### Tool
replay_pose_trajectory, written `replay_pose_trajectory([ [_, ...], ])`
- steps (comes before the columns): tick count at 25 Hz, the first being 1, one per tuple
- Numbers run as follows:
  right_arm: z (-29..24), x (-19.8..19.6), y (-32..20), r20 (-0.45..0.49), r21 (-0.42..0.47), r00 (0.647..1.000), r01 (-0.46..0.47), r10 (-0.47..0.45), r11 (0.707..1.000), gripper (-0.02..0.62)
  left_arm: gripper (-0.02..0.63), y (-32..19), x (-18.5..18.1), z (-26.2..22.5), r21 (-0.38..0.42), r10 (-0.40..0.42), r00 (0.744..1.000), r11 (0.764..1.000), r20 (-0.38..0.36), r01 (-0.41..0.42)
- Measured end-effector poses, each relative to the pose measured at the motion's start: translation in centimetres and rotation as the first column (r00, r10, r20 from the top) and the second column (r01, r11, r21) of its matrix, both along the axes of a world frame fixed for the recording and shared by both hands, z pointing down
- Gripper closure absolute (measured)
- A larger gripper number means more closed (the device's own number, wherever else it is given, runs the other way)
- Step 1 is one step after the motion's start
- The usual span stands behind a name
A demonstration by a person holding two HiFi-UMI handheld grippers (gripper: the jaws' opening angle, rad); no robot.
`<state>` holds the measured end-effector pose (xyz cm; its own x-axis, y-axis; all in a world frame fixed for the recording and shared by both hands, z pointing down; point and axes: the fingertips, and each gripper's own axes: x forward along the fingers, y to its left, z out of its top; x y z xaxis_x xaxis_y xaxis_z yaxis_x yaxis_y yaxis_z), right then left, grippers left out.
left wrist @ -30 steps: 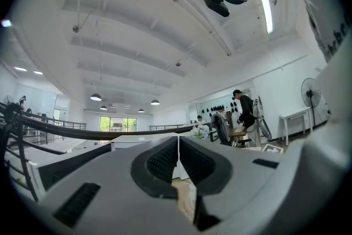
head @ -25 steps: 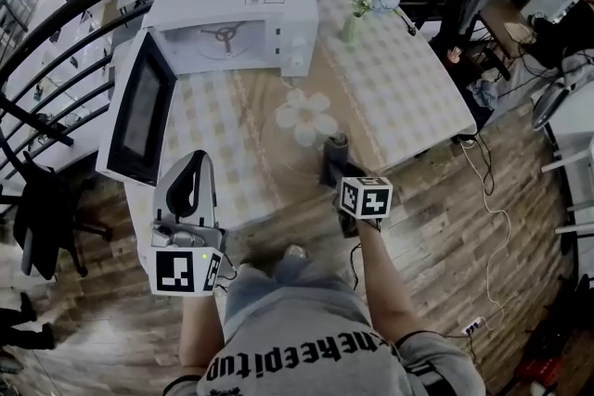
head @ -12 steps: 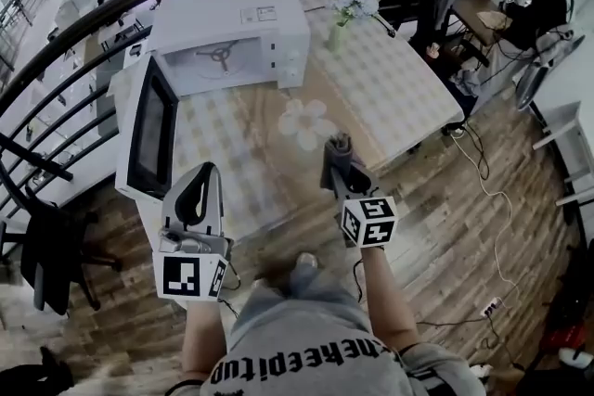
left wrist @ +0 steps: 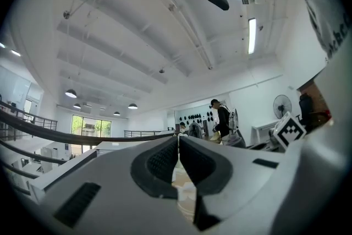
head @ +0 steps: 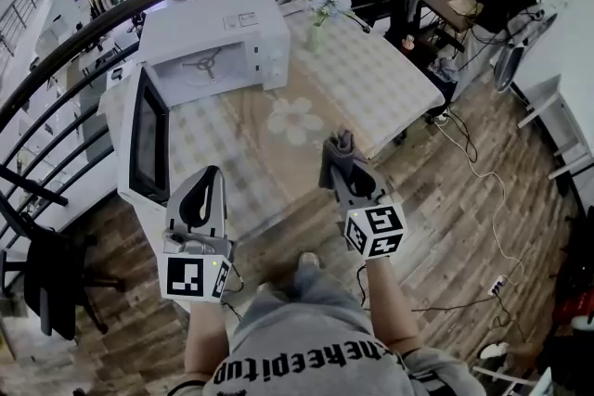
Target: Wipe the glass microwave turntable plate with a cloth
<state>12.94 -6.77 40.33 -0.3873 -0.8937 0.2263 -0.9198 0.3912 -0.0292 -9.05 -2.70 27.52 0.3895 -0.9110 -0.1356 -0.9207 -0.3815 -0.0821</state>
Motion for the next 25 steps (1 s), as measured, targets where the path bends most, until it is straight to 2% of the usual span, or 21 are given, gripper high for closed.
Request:
replay_pose_trajectory([
  [10,-4.8,0.4,3.8,0.009,0.114,0.999,-0.05,0.049,0.992,0.491,0.594,1.4,0.3,-1.2,0.03,0.04,0.999,0.999,-0.016,-0.039],
  [25,-9.8,1.8,8.6,0.027,0.222,0.989,-0.146,0.144,0.964,0.491,0.594,3.2,0.2,-2.6,0.058,0.075,0.996,0.996,-0.043,-0.073],
])
